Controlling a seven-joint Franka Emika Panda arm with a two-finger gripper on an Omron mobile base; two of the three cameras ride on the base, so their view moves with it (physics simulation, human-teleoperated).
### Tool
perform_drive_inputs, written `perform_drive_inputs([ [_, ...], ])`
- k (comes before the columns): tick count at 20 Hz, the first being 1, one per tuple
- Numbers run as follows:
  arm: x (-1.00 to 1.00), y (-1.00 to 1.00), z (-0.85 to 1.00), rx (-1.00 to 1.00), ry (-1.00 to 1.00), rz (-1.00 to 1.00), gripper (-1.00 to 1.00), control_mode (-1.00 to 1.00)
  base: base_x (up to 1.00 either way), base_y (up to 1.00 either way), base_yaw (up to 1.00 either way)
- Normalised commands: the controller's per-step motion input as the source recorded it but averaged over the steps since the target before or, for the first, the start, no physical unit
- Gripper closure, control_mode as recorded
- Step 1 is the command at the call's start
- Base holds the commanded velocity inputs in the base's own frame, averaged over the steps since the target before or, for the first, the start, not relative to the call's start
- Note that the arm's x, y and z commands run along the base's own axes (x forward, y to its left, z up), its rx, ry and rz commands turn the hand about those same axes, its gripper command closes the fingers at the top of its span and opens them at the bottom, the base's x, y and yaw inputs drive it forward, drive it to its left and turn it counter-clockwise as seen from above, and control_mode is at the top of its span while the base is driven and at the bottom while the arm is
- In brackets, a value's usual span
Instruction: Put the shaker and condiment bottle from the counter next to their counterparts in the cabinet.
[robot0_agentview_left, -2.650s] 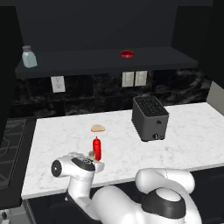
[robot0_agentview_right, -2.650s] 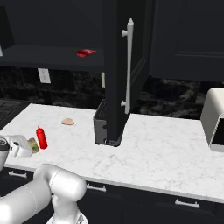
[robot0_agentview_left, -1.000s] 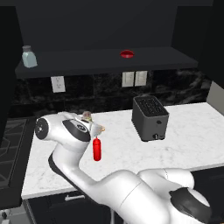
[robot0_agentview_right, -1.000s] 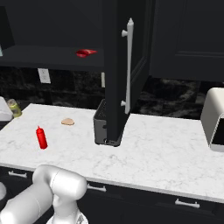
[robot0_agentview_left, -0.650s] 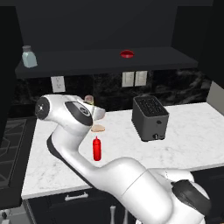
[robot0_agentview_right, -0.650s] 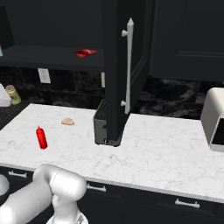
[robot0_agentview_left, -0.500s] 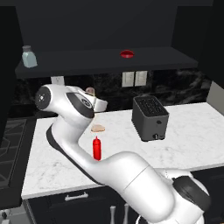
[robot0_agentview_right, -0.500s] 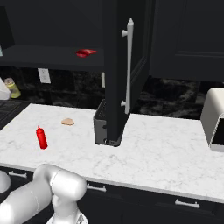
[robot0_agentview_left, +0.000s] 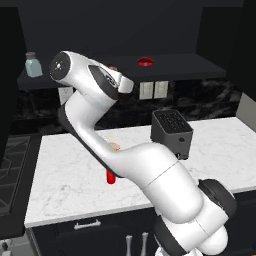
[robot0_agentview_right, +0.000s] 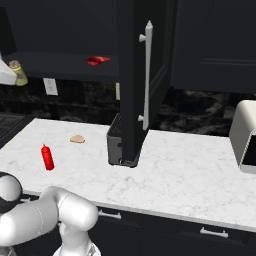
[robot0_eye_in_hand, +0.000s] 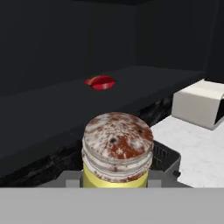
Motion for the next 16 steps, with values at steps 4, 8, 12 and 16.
perform_drive_inputs([
  [4,0.45,-0.07,0.10,0.09,-0.08,0.22,1.00,-1.00,0.00,0.00,0.00],
  [8,0.24,-0.02,0.00,0.10,-0.13,0.49,1.00,-1.00,0.00,0.00,0.00],
  [12,0.09,-0.03,0.01,0.07,-0.17,0.57,1.00,-1.00,0.00,0.00,0.00],
  [16,0.00,0.00,0.00,-0.04,0.01,0.19,1.00,-1.00,0.00,0.00,0.00],
])
